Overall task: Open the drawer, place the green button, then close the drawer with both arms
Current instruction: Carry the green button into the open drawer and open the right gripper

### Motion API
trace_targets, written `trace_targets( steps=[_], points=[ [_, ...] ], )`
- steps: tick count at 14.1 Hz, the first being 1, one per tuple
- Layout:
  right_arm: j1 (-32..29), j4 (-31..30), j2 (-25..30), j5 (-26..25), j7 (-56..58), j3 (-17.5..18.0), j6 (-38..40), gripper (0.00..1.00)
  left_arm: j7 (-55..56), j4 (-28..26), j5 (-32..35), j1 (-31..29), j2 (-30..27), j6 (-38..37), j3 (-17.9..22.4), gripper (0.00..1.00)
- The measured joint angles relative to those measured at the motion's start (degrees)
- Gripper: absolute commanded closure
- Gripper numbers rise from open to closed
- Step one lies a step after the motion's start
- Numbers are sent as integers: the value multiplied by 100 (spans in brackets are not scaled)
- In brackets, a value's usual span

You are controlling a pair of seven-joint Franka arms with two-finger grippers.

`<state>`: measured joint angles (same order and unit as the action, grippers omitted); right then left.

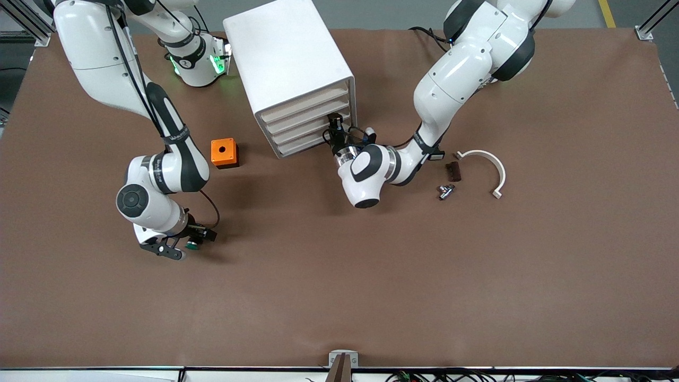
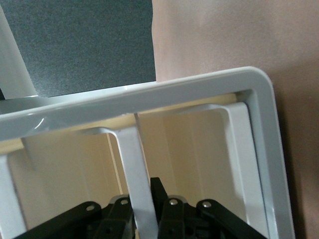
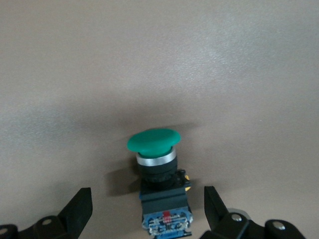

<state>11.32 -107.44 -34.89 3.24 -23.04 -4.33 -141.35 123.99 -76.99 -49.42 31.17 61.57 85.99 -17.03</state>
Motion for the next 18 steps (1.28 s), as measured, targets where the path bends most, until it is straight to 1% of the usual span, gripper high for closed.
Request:
trace_targets(
  steps=[5, 7, 9, 12, 13, 15, 17, 18],
  points=[
    [-52, 1, -1, 0, 13, -26, 171, 1, 161, -4, -90, -231, 1, -31, 29, 92],
    [-68, 1, -1, -1, 22, -27, 278, 3, 161, -7, -171, -413, 2, -29, 62, 91],
    [-70, 1, -1, -1, 24, -27, 289, 10, 161, -7, -261, -588, 2, -20, 115, 91],
    [-70, 1, -2, -1, 26, -25, 290, 26, 152, 2, -356, -858, 2, 49, 148, 90],
    [-70, 2, -2, -1, 26, -25, 290, 30, 145, 9, -367, -956, 2, 63, 150, 90],
    [-70, 5, -2, -1, 26, -22, 290, 56, 115, 16, -376, -1171, 2, 100, 152, 88],
    [-69, 16, -2, -1, 30, -16, 290, 88, 88, 16, -387, -1365, 2, 142, 153, 86],
    [-69, 31, -2, 0, 29, -15, 290, 98, 82, 16, -393, -1406, 3, 165, 153, 83]
  ],
)
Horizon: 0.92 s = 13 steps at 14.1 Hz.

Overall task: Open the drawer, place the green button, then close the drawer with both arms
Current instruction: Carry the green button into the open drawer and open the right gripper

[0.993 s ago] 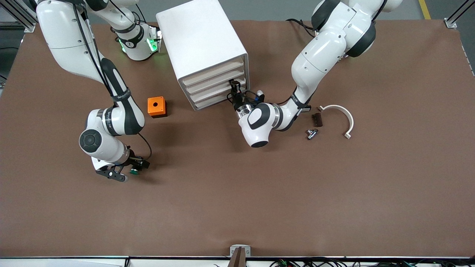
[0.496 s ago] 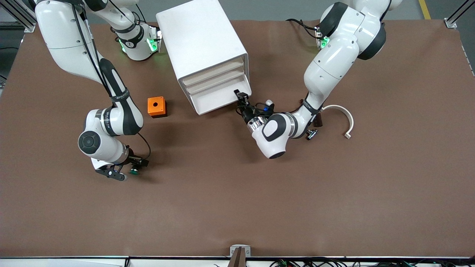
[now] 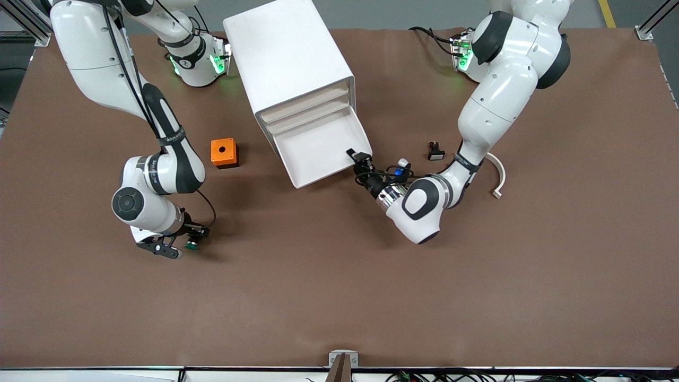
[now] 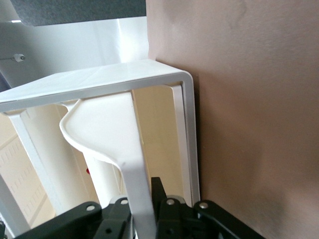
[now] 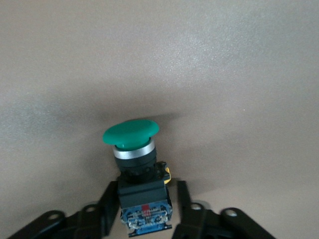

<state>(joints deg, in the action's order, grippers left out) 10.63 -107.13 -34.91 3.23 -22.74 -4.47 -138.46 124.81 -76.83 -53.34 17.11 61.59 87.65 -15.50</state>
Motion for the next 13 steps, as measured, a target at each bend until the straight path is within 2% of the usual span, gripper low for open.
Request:
trace_targets(
  steps=[1, 2, 4, 7, 9, 13],
  points=[
    [0, 24, 1, 0, -4, 0, 0, 100, -4, 0, -6, -7, 0, 9, 0, 75],
    [0, 49, 1, 0, -6, 0, 0, 100, -10, 0, -7, 0, 2, 33, -1, 58],
    [0, 118, 6, 2, -55, 1, 1, 100, -325, 1, -9, -4, 2, 70, -1, 2],
    [25, 243, 154, 5, -308, 19, 347, 100, -1261, 77, -24, -13, 1, 80, -8, 0],
    [152, 295, 439, 7, -773, 46, 768, 100, -1465, 253, -43, -18, -4, 81, -38, 0],
    [1061, 347, 1150, 11, -2467, 109, 1470, 100, -2133, 718, -98, -206, -85, 42, -81, 0]
  ],
)
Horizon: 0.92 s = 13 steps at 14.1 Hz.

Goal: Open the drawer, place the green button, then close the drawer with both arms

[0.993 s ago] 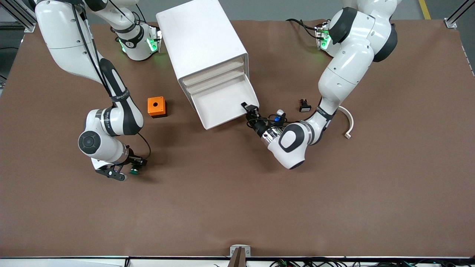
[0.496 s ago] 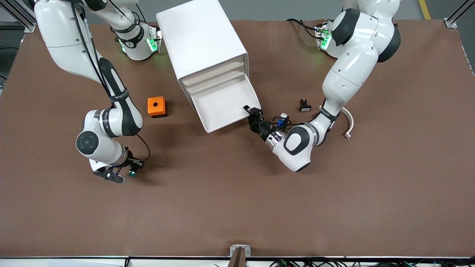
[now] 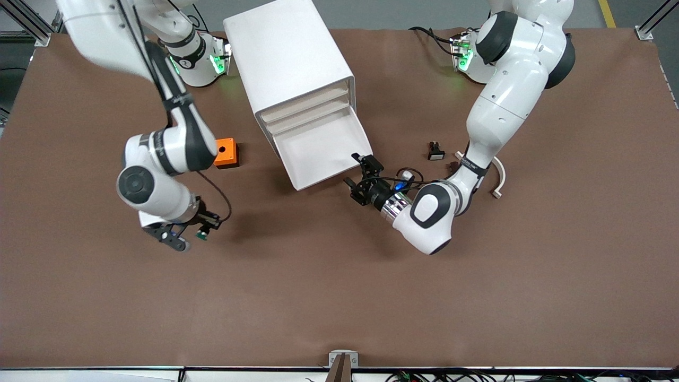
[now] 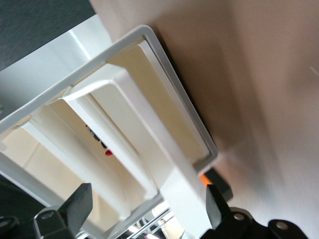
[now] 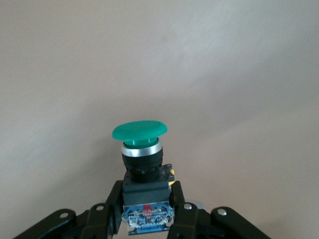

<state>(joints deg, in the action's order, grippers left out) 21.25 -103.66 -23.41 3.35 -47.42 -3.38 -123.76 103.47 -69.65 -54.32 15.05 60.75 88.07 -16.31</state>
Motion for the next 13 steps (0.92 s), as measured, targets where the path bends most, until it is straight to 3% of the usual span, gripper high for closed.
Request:
trace_targets(
  steps=[5, 8, 13],
  points=[
    [1110, 10, 276, 333, -1812, 53, 124, 100, -2018, 327, 352, -407, -150, -83, 27, 0],
    [1737, 2, 274, 338, -2869, 65, 110, 100, -2988, 404, 1172, -269, -532, -21, 20, 0],
    [2414, -226, 263, 340, -4137, 66, -229, 100, -3071, 416, 3129, 388, -1254, 921, -1, 0]
  ],
)
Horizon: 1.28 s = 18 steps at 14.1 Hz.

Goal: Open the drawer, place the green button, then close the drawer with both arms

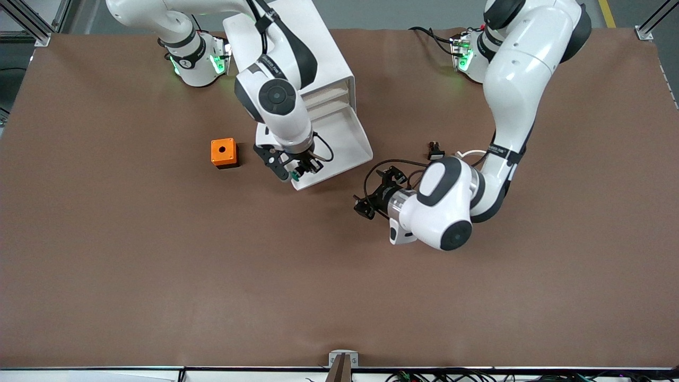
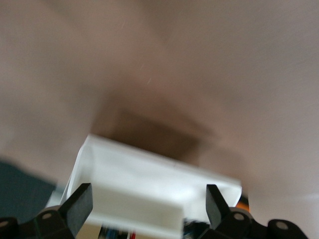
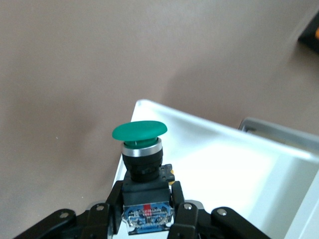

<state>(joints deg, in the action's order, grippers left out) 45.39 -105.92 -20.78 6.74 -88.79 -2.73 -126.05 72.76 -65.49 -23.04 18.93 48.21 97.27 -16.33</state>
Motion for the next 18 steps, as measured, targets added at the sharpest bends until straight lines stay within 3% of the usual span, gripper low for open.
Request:
trace_targets(
  steps=[5, 12, 13, 14, 15, 18],
  points=[
    [422, -203, -45, 0, -895, -3, -195, 100, -33, -72, 1509, 169, -314, 833, -70, 0],
    [774, -229, -189, 0, -1463, -4, -387, 99, -79, -333, 2272, 407, -313, 1685, -72, 0],
    [819, -236, -254, 0, -1554, -4, -471, 89, -67, -402, 2383, 430, -312, 1762, -73, 0],
    [850, -239, -312, 0, -1636, -4, -553, 56, -43, -494, 2470, 459, -312, 1855, -73, 0],
    [865, -240, -354, 0, -1678, -4, -612, 1, -9, -597, 2540, 491, -309, 1967, -74, 0],
    [869, -231, -379, 0, -1685, -7, -644, 0, 41, -884, 2674, 534, -306, 2168, -74, 0]
  ],
)
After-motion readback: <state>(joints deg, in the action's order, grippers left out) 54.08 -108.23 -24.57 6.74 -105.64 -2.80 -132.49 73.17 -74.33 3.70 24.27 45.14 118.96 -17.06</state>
